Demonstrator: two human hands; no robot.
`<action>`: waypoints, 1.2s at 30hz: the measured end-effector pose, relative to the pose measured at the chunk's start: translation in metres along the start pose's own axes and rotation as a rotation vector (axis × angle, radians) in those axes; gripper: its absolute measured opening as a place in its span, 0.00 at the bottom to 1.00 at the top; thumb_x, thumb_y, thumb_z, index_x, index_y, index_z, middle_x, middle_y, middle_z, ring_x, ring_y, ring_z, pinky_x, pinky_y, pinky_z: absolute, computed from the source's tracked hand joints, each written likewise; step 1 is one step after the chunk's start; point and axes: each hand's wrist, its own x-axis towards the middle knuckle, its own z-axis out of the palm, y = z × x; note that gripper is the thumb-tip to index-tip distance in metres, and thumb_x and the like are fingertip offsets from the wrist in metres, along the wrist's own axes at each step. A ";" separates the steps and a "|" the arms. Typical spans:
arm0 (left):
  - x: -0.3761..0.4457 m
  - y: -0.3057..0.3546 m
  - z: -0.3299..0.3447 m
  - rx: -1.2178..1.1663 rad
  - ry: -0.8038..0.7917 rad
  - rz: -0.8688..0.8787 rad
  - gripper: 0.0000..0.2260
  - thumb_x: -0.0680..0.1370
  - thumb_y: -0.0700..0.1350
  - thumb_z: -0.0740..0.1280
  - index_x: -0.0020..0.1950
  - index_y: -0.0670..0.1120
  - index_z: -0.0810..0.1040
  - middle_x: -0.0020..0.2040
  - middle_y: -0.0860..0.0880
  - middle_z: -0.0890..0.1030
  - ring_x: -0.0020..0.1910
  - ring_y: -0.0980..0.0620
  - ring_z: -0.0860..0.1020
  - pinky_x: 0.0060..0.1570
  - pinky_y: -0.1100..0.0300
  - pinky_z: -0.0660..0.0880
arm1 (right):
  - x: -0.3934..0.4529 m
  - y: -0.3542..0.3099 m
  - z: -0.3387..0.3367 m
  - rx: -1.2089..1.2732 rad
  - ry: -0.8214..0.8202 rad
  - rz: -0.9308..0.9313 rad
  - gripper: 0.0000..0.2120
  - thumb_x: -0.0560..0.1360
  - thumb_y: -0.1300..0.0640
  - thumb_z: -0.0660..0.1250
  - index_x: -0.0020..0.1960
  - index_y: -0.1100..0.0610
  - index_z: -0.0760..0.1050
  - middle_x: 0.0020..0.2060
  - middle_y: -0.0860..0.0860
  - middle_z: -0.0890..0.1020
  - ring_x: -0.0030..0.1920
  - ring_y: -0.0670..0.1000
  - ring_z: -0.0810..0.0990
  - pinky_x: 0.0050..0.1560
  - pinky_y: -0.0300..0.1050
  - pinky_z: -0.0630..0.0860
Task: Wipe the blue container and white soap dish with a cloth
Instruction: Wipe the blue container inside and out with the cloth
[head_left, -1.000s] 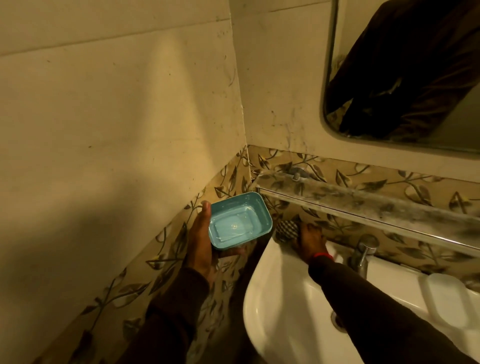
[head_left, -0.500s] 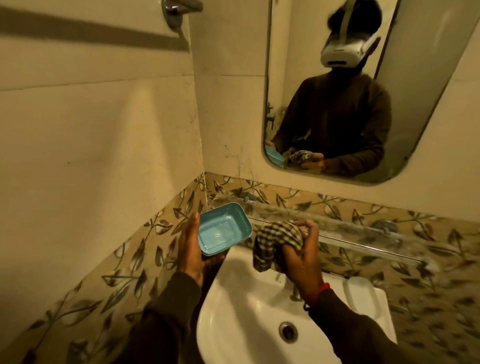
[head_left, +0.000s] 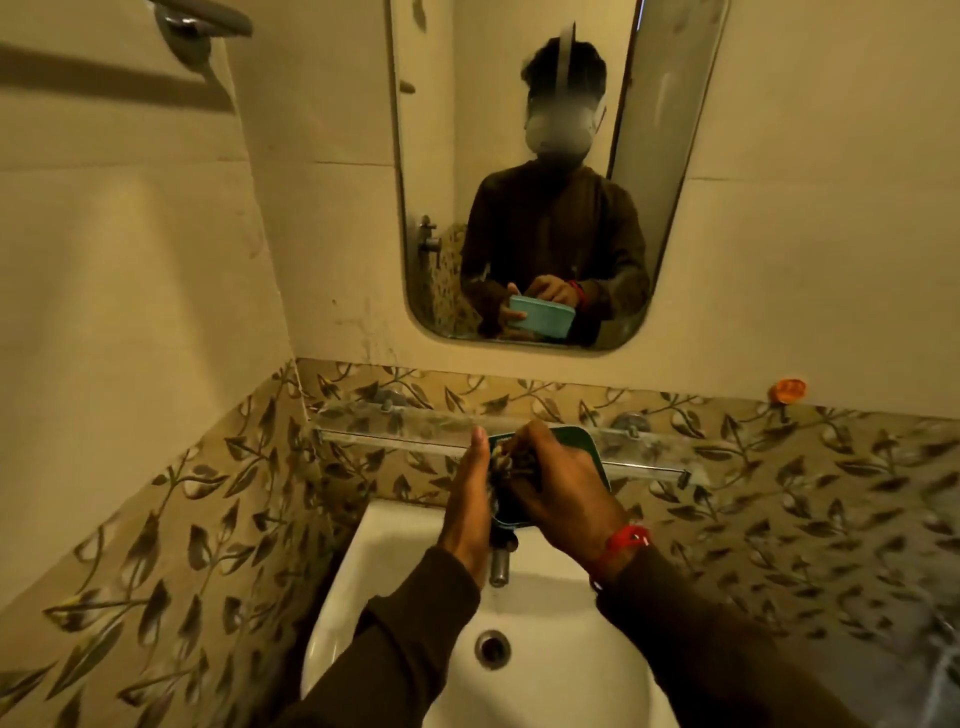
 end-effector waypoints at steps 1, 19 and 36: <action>0.000 -0.002 0.005 0.017 -0.003 -0.012 0.37 0.66 0.81 0.58 0.51 0.53 0.88 0.48 0.41 0.89 0.48 0.41 0.86 0.45 0.50 0.76 | -0.001 0.000 0.000 -0.003 0.039 -0.005 0.13 0.74 0.62 0.69 0.56 0.53 0.70 0.48 0.47 0.81 0.46 0.41 0.78 0.42 0.25 0.76; -0.013 -0.005 0.035 0.029 -0.083 0.026 0.43 0.67 0.81 0.58 0.72 0.55 0.74 0.60 0.40 0.84 0.49 0.38 0.87 0.27 0.52 0.81 | -0.011 0.019 -0.035 -0.352 0.374 0.179 0.12 0.72 0.60 0.70 0.52 0.51 0.72 0.51 0.52 0.75 0.45 0.47 0.68 0.39 0.40 0.70; -0.023 0.012 0.045 0.060 -0.071 0.020 0.42 0.65 0.78 0.58 0.72 0.54 0.74 0.61 0.39 0.83 0.48 0.38 0.87 0.26 0.53 0.81 | -0.009 0.010 -0.045 -0.275 0.486 0.221 0.08 0.72 0.60 0.70 0.50 0.53 0.75 0.49 0.52 0.78 0.48 0.51 0.75 0.43 0.42 0.74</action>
